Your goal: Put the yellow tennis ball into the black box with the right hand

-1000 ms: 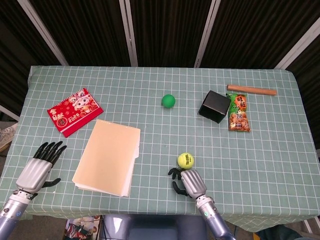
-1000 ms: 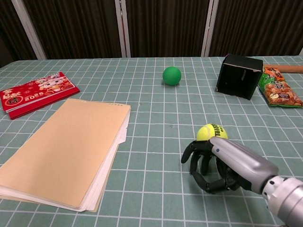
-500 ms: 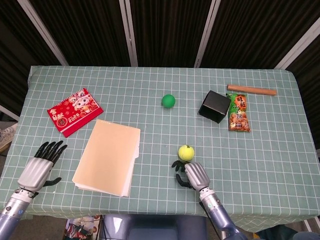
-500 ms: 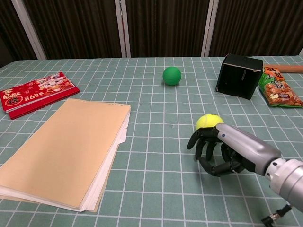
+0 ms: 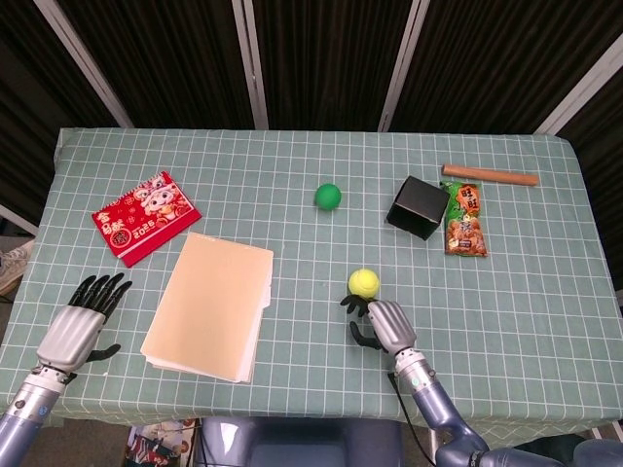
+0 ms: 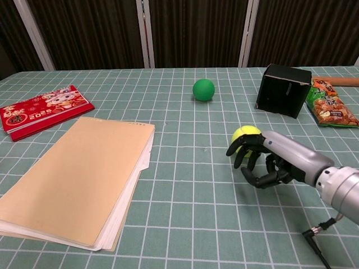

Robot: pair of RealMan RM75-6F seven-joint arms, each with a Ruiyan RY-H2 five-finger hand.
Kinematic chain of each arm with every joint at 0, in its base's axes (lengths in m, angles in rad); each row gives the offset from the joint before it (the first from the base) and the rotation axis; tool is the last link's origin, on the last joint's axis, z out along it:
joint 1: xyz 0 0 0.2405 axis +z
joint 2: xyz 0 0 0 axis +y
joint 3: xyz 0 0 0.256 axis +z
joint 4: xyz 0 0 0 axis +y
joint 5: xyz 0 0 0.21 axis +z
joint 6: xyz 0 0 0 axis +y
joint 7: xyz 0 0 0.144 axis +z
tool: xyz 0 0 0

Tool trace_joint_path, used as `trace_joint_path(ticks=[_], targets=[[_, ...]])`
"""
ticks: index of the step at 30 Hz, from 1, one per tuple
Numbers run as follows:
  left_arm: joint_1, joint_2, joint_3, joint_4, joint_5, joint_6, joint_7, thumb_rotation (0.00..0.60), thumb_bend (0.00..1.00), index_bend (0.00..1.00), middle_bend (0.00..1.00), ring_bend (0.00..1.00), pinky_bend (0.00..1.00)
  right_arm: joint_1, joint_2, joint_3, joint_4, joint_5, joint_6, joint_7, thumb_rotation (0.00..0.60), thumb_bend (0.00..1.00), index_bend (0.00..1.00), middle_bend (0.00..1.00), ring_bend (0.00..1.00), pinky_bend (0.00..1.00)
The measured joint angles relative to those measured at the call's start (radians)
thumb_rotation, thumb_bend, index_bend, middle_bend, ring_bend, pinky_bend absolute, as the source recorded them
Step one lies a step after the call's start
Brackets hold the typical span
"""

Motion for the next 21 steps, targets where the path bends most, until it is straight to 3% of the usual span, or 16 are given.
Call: trace_joint_path(ticks=[21], targets=[[-0.004,-0.008,-0.006,0.004,-0.023,-0.014,0.009,0.6,0.07,0.0,0.0,0.0,0.0,0.076,-0.007,0.062,0.1,0.088,-0.07,0.139,0.6,0.57,0.21,0.34,0.42,0.7]])
